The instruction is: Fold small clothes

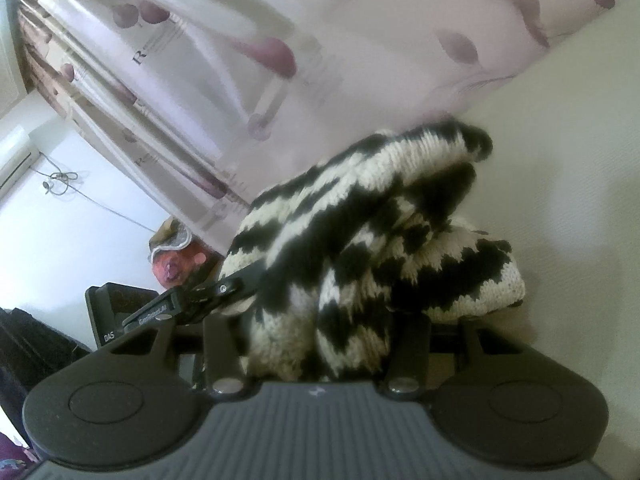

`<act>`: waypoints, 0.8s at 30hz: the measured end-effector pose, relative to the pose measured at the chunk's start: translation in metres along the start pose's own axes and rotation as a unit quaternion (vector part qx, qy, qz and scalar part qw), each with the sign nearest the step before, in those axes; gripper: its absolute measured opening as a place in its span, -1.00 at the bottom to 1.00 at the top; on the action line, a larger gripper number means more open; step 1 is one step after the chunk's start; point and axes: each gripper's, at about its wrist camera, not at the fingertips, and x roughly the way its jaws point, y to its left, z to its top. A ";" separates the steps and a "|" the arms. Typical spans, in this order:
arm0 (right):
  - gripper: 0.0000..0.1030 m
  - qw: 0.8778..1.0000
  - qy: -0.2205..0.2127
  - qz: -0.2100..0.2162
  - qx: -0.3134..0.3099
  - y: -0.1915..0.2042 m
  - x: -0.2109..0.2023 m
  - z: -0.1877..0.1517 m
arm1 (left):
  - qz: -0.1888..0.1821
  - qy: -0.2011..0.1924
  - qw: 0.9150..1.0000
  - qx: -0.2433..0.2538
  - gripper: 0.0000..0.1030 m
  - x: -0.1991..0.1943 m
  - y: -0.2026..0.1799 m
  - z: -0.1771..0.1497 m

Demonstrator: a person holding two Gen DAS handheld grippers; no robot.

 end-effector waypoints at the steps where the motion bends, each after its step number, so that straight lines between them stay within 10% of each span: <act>1: -0.07 1.000 0.001 0.001 0.000 0.002 0.001 -0.003 | 0.001 -0.001 1.000 0.000 0.28 -0.003 0.001 -0.002; 24: -0.06 1.000 0.027 -0.007 -0.003 0.014 0.030 -0.032 | 0.031 0.004 0.999 -0.019 0.28 -0.030 0.031 -0.032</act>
